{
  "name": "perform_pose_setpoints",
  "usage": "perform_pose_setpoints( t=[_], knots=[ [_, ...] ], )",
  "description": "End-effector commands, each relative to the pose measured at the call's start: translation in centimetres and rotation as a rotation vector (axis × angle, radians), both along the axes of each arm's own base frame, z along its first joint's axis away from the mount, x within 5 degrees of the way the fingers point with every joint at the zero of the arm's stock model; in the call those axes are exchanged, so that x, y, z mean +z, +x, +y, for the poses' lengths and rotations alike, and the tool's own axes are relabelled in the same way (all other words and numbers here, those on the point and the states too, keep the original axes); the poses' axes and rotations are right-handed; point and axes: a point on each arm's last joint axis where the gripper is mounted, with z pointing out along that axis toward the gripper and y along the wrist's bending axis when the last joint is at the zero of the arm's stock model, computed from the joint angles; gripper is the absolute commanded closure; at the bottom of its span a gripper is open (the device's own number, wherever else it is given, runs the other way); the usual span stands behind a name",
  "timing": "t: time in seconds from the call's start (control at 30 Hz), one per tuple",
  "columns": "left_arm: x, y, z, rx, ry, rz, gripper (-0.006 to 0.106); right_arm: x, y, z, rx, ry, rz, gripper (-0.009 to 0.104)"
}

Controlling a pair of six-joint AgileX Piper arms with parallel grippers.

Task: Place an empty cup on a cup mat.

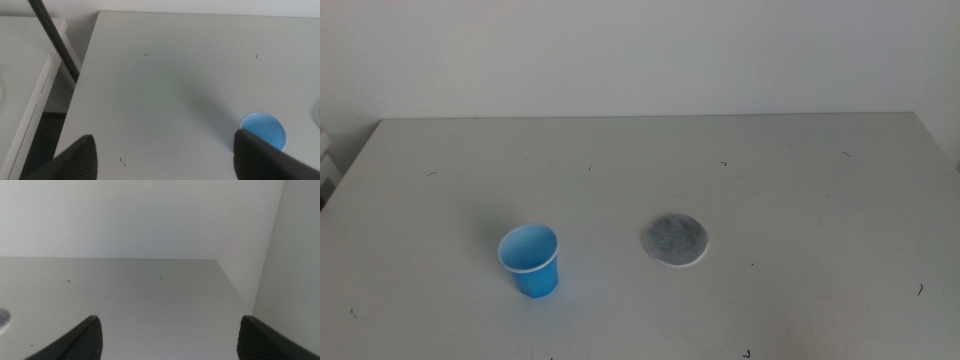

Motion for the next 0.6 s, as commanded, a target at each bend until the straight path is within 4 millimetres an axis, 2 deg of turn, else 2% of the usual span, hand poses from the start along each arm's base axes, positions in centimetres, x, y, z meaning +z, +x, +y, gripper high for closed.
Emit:
perform_pose_setpoints(
  t=[0.0, 0.23, 0.57],
  knots=[
    [3.3, 1.5, -0.1, 0.008, -0.017, -0.03, -0.004, 1.2, -0.2, 0.0, 0.003, -0.023, -0.107, 0.001],
    [6.2, 4.4, -0.2, 0.018, -0.025, 0.053, -0.004, 1.2, -0.2, 0.0, 0.003, -0.023, -0.107, 0.001],
    [4.5, 7.6, -0.4, 0.016, -0.037, 0.157, -0.004, 1.2, -0.2, 0.0, 0.003, -0.023, -0.107, 0.001]
  ],
)
